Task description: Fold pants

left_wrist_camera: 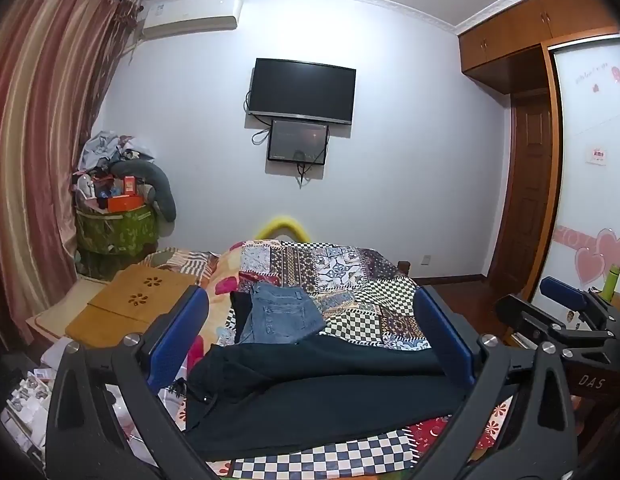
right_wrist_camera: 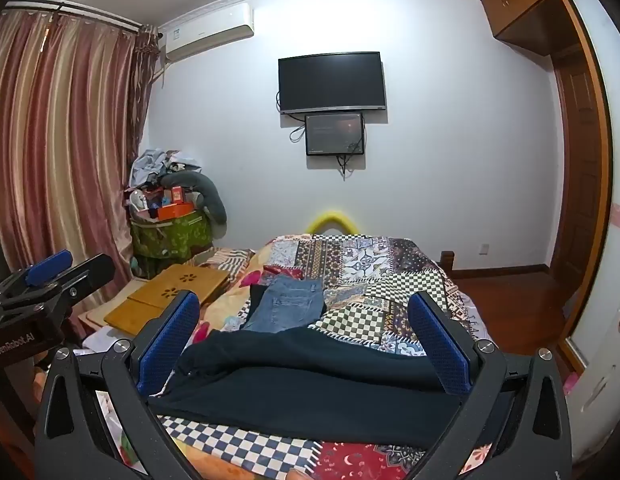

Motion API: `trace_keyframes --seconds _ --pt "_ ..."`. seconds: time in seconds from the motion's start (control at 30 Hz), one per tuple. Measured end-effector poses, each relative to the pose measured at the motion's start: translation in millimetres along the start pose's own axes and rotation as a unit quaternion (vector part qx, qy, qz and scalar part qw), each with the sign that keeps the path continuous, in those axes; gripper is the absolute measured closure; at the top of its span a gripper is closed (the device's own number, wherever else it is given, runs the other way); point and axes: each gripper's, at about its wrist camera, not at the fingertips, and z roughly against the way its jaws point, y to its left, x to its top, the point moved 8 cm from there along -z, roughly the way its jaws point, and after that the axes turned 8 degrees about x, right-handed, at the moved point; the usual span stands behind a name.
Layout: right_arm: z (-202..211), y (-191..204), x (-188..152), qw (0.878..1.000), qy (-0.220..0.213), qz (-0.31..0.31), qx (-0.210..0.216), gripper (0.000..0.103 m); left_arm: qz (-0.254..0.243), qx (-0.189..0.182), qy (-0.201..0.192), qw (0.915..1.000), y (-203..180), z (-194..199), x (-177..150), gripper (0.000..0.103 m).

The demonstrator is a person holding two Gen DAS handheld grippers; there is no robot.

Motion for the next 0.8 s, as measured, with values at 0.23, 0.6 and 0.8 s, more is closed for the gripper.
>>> trace_keyframes --seconds 0.23,0.6,0.8 --pt "1.5 -0.7 0.0 1.0 -0.001 -0.004 -0.005 0.0 0.002 0.0 0.01 1.0 3.8 -3.2 -1.9 0.0" --pt "4.7 -5.5 -0.1 1.0 -0.004 -0.005 -0.006 0.0 -0.007 -0.001 0.003 1.0 -4.3 -0.1 -1.5 0.0" --pt "3.2 -4.2 0.3 1.0 -0.002 -0.005 -0.007 0.0 -0.009 -0.001 0.002 1.0 -6.4 1.2 -1.1 0.0"
